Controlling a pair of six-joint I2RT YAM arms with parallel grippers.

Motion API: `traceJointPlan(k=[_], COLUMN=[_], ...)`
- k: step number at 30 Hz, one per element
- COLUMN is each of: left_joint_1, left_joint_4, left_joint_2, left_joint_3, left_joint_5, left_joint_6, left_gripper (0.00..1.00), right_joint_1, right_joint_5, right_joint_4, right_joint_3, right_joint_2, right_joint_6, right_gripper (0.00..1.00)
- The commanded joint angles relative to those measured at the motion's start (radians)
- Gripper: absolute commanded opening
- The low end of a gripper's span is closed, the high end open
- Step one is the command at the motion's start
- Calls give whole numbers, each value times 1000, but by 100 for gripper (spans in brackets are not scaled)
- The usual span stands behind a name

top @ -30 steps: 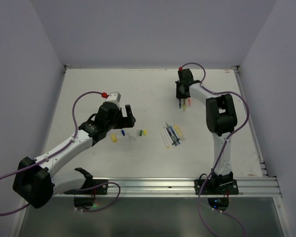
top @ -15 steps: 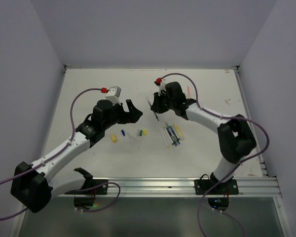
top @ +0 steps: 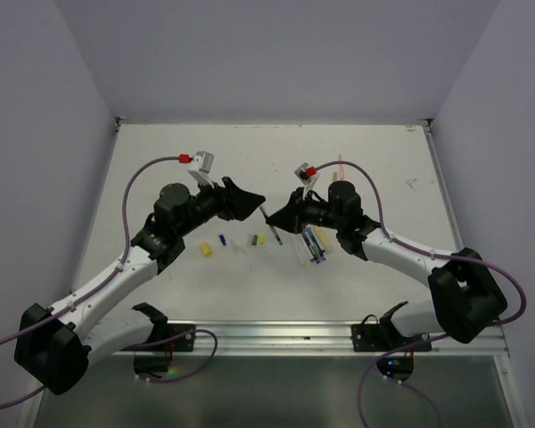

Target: Open the pen caps

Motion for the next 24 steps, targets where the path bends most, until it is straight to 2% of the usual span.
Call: traceJointPlan(k=[1,10,14,17,20,24], left_joint_1=[5,8,10,10,10,10], left_joint_4=[132,104,154,211,266,306], left_joint_2=[3,-17,-18,-9,0,6], left_joint_3=[-16,-37,-45,-51,-64,-68], left_joint_5=[105,91,131,172,210,235], left_joint_6=[-16,13,6,-11,-33,-57], left_gripper=[85,80,78,72,61,51], right_joint_1=[-2,-2,-2,-2,-2,-2], right_joint_5=[-122,-181,-214,-241,-251,-260], right_joint_4=[252,387,424,465,476,481], right_joint_3=[-40,-60,-57,-52,-54,-55], right_joint_2=[-31,-49,-40,-25,-14,-5], right_joint_6=[129,211,238,261,269,271], right_gripper=[0,0,0,0,0,0])
